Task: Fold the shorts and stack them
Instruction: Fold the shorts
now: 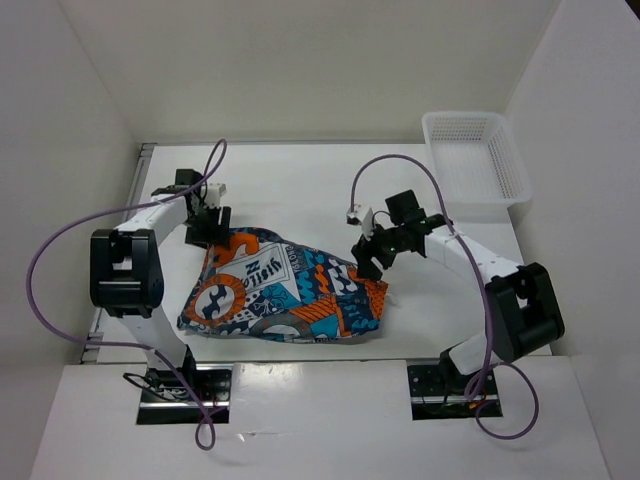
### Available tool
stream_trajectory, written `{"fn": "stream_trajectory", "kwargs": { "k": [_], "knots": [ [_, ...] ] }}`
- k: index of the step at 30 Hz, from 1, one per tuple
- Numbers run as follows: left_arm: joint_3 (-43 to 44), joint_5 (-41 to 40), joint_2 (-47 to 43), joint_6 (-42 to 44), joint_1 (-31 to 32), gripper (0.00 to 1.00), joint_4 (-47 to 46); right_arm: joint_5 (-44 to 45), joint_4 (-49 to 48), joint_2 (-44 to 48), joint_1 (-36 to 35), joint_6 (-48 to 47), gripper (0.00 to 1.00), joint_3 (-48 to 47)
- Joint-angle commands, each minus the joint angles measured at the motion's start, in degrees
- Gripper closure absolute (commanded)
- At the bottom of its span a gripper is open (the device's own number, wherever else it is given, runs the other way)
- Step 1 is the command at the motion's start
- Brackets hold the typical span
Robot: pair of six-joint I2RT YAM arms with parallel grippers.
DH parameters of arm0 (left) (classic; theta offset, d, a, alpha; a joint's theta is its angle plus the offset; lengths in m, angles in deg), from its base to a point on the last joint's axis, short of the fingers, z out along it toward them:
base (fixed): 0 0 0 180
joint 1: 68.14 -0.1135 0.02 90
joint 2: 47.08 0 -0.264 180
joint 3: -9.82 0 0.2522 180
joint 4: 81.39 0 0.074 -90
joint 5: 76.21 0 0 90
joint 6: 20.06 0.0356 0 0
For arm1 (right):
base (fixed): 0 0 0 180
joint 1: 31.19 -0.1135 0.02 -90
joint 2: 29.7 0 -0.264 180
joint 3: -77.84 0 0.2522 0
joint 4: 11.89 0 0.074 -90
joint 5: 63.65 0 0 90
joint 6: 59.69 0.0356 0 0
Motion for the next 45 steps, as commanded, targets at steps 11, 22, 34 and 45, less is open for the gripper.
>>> {"fn": "stream_trajectory", "kwargs": {
  "k": [11, 22, 34, 45],
  "knots": [
    [4.8, -5.9, 4.7, 0.3, -0.1, 1.0, -5.7, 10.7, -10.1, -8.1, -3.7, 3.4, 0.8, 3.5],
    [15.7, -10.5, 9.6, 0.3, -0.1, 1.0, -8.0, 23.2, -22.1, -18.6, 2.1, -5.8, 0.9, -13.3],
    [19.2, 6.3, 8.5, 0.3, 1.5, 0.25, 3.0, 22.6, -18.2, -17.7, 4.3, 2.4, 0.02, -22.4],
    [11.2, 0.4, 12.6, 0.3, 4.1, 0.32, -1.6, 15.4, -9.1, -3.2, 2.0, 1.8, 0.35, -8.9]
  ]
}}
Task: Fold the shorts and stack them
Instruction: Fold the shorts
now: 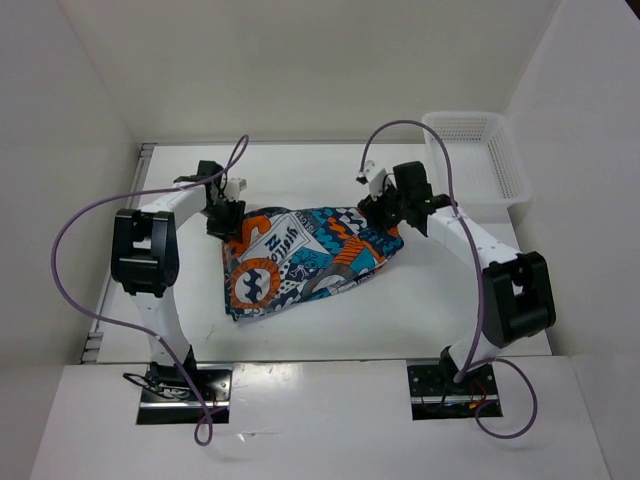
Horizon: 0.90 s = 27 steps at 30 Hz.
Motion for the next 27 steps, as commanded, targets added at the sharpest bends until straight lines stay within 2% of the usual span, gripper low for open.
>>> {"fn": "stream_trajectory", "kwargs": {
  "k": [1, 3, 4, 5, 7, 8, 9, 12, 16, 21, 24, 25, 27],
  "knots": [
    [1.5, -4.0, 2.5, 0.4, -0.6, 0.52, -3.2, -2.7, 2.2, 3.7, -3.3, -3.2, 0.36, 2.9],
    [4.8, -4.0, 3.8, 0.4, -0.6, 0.72, -3.2, -4.2, 4.2, 4.5, -4.0, -5.9, 0.4, 3.5],
    [6.2, -4.5, 3.9, 0.4, -0.6, 0.91, -3.2, -4.7, 5.1, 4.5, -5.1, -7.4, 0.42, 4.4],
    [7.7, -4.5, 5.2, 0.4, -0.6, 0.97, -3.7, -4.0, 5.1, 4.5, -5.9, -9.3, 0.49, 5.1],
    [12.8, -6.2, 6.4, 0.4, -0.6, 1.0, -3.7, -3.5, 5.1, 3.9, -8.5, -11.5, 0.62, 7.9],
    [14.5, -6.9, 8.0, 0.4, -0.6, 1.0, -3.7, -0.9, 3.8, 3.2, -9.5, -11.6, 0.79, 8.9],
    [16.3, -7.7, 8.8, 0.4, -0.6, 1.0, -4.2, 0.4, 1.6, 2.6, -10.5, -11.6, 0.86, 9.6],
    [21.2, -11.5, 10.6, 0.4, -0.6, 1.0, -4.9, 1.2, 0.2, 1.4, -11.1, -12.7, 0.99, 10.7],
    [20.7, -11.0, 11.2, 0.4, -0.1, 0.99, -4.9, 4.3, -2.2, 0.7, -14.2, -14.7, 0.99, 13.8],
    [16.2, -12.6, 9.8, 0.4, -0.1, 0.97, -6.0, 6.0, -6.0, -1.1, -14.3, -11.1, 0.99, 12.7],
    [15.5, -12.6, 9.2, 0.4, -0.1, 0.93, -6.0, 5.2, -3.8, 0.3, -14.3, -11.1, 0.91, 7.7],
    [15.5, -12.6, 9.2, 0.4, -0.1, 0.93, -6.0, 2.3, -2.3, 1.5, -14.3, -12.9, 0.82, 6.7],
    [15.5, -12.6, 9.2, 0.4, -0.1, 0.93, -6.0, 0.6, -1.3, 2.7, -14.3, -12.4, 0.72, 6.0]
  ]
}}
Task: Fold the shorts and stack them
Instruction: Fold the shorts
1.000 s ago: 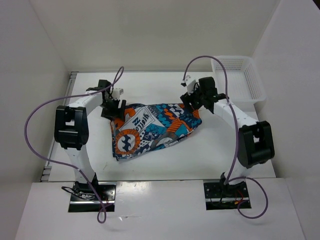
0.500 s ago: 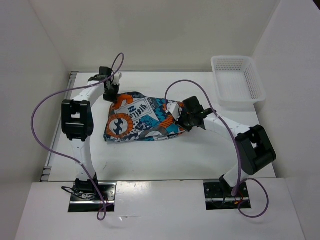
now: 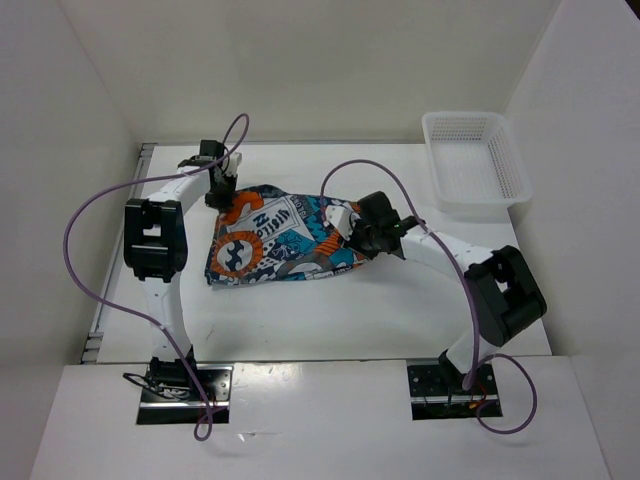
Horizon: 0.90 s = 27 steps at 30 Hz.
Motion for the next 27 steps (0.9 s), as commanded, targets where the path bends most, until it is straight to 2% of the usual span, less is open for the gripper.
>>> {"fn": "stream_trajectory", "kwargs": {
  "k": [1, 2, 6, 9, 10, 11, 14, 20, 22, 23, 25, 26, 27],
  "knots": [
    [0.0, -0.6, -1.1, 0.2, 0.2, 0.93, -0.9, -4.3, -0.7, 3.4, -0.4, -0.5, 0.69, -4.6],
    [0.5, -0.6, -1.1, 0.2, 0.2, 0.93, -0.9, -4.3, -1.9, 3.4, -0.4, 0.4, 0.66, -4.7],
    [1.6, -1.7, 0.0, 0.2, 0.2, 0.93, -0.9, -2.9, -5.8, 0.2, -2.3, 3.7, 0.66, -4.7],
    [2.2, -2.5, 0.0, 0.2, 0.2, 0.93, -1.4, -1.2, -5.3, -3.0, -3.3, -0.1, 0.73, -2.5],
    [2.2, -4.0, 0.0, 0.2, 0.2, 0.93, -1.4, 0.2, -4.8, -3.0, -3.3, -0.8, 0.76, -1.6],
    [2.2, -4.7, 0.0, 0.2, 0.2, 0.95, -2.0, 1.0, -3.6, -3.6, -3.3, -2.6, 0.83, 0.2],
    [2.2, -6.1, 0.5, 0.2, 0.2, 0.96, -2.6, 4.8, -2.9, -3.0, -3.3, -4.9, 0.9, 4.4],
    [4.0, -8.0, 2.1, 0.2, -0.9, 0.96, -2.6, 4.2, -0.3, -2.4, -3.3, -4.9, 0.93, 6.2],
    [4.6, -8.0, 2.2, 0.2, -0.9, 0.92, -2.6, 4.7, 1.0, -1.9, -3.3, -4.9, 0.94, 6.2],
    [4.6, -8.0, 2.2, 0.2, -1.5, 0.89, -2.6, 4.7, 1.5, -1.9, -3.3, -4.9, 0.94, 6.2],
    [4.6, -6.8, 2.2, 0.2, -1.5, 0.66, -1.7, 4.7, 3.6, -0.8, -3.3, -5.4, 0.94, 5.2],
    [4.6, -5.9, 1.5, 0.2, -1.5, 0.51, -1.6, 4.7, 4.4, 0.0, -3.3, -4.5, 0.94, 4.1],
    [4.6, -5.4, 0.8, 0.2, -1.5, 0.4, -0.9, 1.9, 5.2, 2.4, -2.4, -2.1, 0.94, 2.7]
  ]
}}
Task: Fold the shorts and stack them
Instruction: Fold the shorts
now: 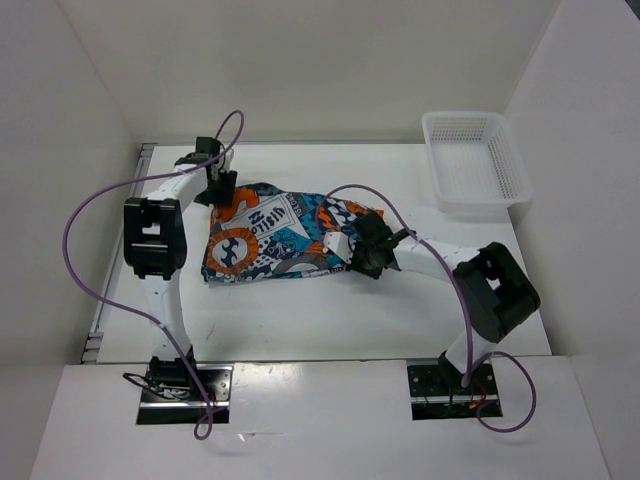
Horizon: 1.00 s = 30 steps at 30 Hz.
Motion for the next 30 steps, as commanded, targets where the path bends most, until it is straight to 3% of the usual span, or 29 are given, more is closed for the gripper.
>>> {"fn": "stream_trajectory", "kwargs": {
  "k": [1, 3, 4, 7, 10, 14, 19, 25, 30],
  "knots": [
    [2.1, 1.4, -2.4, 0.0, 0.1, 0.29, 0.2, -4.0, 5.5, 6.0, 1.4, 4.3, 0.85, -6.4],
    [2.1, 1.4, -4.2, 0.0, 0.7, 0.18, 0.8, -10.4, 6.1, 8.6, 5.2, 10.2, 0.64, -10.2],
    [2.1, 0.8, -6.3, 0.0, 0.7, 0.11, 0.8, -12.1, 6.1, 10.6, 6.6, 16.8, 0.48, -13.1],
    [3.0, -3.5, -10.0, 0.0, 0.7, 0.06, -0.9, -16.3, 4.9, 11.2, 11.5, 28.7, 0.36, -15.9],
    [5.8, -9.6, -12.9, 0.0, 2.0, 0.05, -2.3, -17.6, 3.5, 7.1, 17.3, 38.9, 0.36, -16.5],
    [10.6, -5.6, -13.5, 0.0, 7.3, 0.07, 4.3, -14.9, 2.2, 0.5, 20.5, 46.7, 0.37, -16.5],
    [4.8, 3.7, -13.5, 0.0, 22.0, 0.09, 8.2, -11.3, 0.9, -6.1, 21.2, 48.9, 0.37, -17.7],
    [2.8, 15.2, -8.9, 0.0, 28.4, 0.17, 10.2, -9.3, 0.9, -10.1, 23.1, 51.6, 0.37, -18.2],
    [-1.5, 13.9, -4.2, 0.0, 30.8, 0.19, 8.3, -3.2, -0.1, -12.5, 18.8, 49.0, 0.4, -18.2]
  ]
}}
